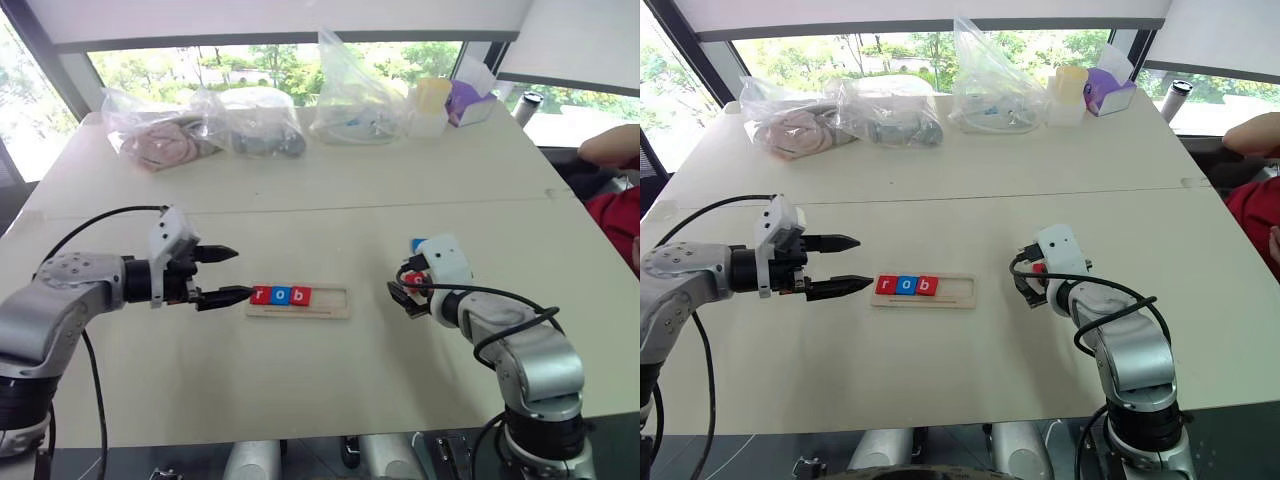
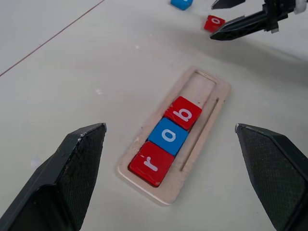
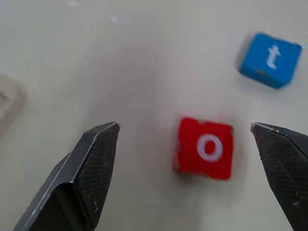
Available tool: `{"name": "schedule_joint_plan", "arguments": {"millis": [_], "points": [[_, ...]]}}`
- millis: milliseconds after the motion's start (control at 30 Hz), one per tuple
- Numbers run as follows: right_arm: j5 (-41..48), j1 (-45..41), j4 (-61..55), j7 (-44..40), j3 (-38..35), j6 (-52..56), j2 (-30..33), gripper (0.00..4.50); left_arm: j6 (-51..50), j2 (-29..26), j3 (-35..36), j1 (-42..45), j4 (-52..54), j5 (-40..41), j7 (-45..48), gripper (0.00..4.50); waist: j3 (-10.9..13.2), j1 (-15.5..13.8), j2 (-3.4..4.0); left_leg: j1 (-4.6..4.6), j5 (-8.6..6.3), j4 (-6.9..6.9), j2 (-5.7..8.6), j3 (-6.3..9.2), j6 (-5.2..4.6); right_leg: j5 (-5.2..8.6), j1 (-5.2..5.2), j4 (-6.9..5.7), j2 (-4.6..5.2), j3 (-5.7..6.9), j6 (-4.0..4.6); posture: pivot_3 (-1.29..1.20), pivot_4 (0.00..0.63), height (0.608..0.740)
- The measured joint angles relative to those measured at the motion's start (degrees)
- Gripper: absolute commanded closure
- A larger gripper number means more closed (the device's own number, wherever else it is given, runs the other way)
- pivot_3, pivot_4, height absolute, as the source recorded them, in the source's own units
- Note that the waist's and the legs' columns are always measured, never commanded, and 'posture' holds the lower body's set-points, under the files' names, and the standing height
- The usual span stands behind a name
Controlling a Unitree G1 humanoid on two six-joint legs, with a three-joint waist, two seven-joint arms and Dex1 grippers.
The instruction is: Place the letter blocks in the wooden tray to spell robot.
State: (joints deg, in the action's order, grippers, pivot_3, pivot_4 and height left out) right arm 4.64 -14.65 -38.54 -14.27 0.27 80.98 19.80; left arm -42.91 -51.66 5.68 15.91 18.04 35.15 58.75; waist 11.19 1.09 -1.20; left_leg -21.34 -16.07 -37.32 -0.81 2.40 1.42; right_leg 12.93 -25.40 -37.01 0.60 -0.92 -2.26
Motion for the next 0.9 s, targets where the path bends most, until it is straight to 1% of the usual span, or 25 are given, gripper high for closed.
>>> {"name": "schedule_joint_plan", "arguments": {"millis": [133,167,233,367,400,500,633,700,767,900], "points": [[-0.2,1.6,0.1,2.2,0.0,-0.1,-0.2,0.07,1.2,0.3,-0.7,0.5,-0.5,-1.0,0.0,0.0,0.0,0.2,0.0,0.04,0.0,0.02,-0.01,-0.02,0.0,0.0,0.0,-0.02,-0.04,-0.02,0.0,0.0,0.15,0.74],[-0.2,1.6,0.1,2.5,0.0,-0.3,-0.4,0.3,1.5,0.4,-0.9,0.6,-0.7,-1.2,0.0,0.0,0.0,0.2,0.0,0.04,0.0,0.03,-0.02,-0.03,0.0,0.0,0.0,-0.02,-0.05,-0.02,0.0,0.0,0.15,0.74],[0.1,1.6,0.6,2.8,-0.2,-0.7,-1.1,0.86,2.1,0.6,-1.7,0.6,-1.2,-2.0,0.0,0.0,0.0,0.2,0.0,0.04,0.0,0.02,-0.02,-0.03,0.0,0.01,0.0,-0.02,-0.05,-0.02,0.0,0.0,0.15,0.74],[0.2,1.0,1.2,3.5,-0.2,-0.8,-2.4,2.92,2.8,0.7,-2.4,0.6,-1.7,-2.5,0.0,0.0,0.0,0.1,0.0,0.03,0.0,0.02,-0.02,-0.03,0.0,0.01,0.0,-0.01,-0.04,-0.02,-0.01,0.0,0.15,0.74],[0.2,1.0,1.3,3.7,-0.2,-0.8,-2.7,3.37,3.2,0.8,-2.4,0.6,-2.0,-2.6,0.0,0.0,0.0,0.1,0.0,0.03,0.0,0.02,-0.02,-0.03,0.0,0.01,-0.01,-0.01,-0.05,-0.02,-0.01,0.0,0.15,0.74],[0.4,0.9,1.3,4.0,-0.1,-0.8,-3.5,3.36,3.5,1.0,-2.5,0.6,-2.1,-3.1,-0.1,0.0,0.0,0.1,0.0,0.02,0.0,0.02,-0.02,-0.03,0.0,0.01,-0.01,0.0,-0.04,-0.02,-0.01,0.0,0.15,0.74],[0.6,0.3,0.3,5.5,-0.9,2.0,-6.6,3.36,3.7,1.2,-2.6,0.4,-2.1,-3.4,-0.1,0.0,0.0,0.2,0.0,0.03,0.0,0.03,-0.03,-0.01,0.0,0.01,-0.01,-0.02,-0.05,-0.03,-0.01,0.0,0.15,0.74],[0.6,-0.2,-2.9,6.4,-3.2,7.2,-10.2,3.36,3.9,1.2,-2.7,0.3,-2.2,-3.5,0.0,0.0,0.0,0.1,0.0,0.02,0.0,0.04,-0.04,-0.01,0.0,0.0,-0.03,-0.02,-0.05,-0.03,-0.02,0.0,0.15,0.74],[0.7,-0.1,-6.5,7.2,-4.1,10.2,-12.8,3.36,4.0,1.2,-2.7,0.3,-2.4,-3.6,0.1,0.0,0.0,0.1,0.0,0.0,0.0,0.05,-0.05,0.02,0.0,-0.01,-0.04,-0.02,-0.04,-0.03,-0.05,0.0,0.15,0.74],[0.8,1.9,-9.9,9.0,-5.1,11.1,-15.9,3.36,4.7,1.3,-3.3,0.4,-3.5,-4.6,0.4,0.0,0.0,0.1,0.0,0.01,0.0,0.05,-0.04,-0.01,0.0,0.02,-0.04,0.01,-0.02,-0.02,-0.02,0.0,0.15,0.74]]}}
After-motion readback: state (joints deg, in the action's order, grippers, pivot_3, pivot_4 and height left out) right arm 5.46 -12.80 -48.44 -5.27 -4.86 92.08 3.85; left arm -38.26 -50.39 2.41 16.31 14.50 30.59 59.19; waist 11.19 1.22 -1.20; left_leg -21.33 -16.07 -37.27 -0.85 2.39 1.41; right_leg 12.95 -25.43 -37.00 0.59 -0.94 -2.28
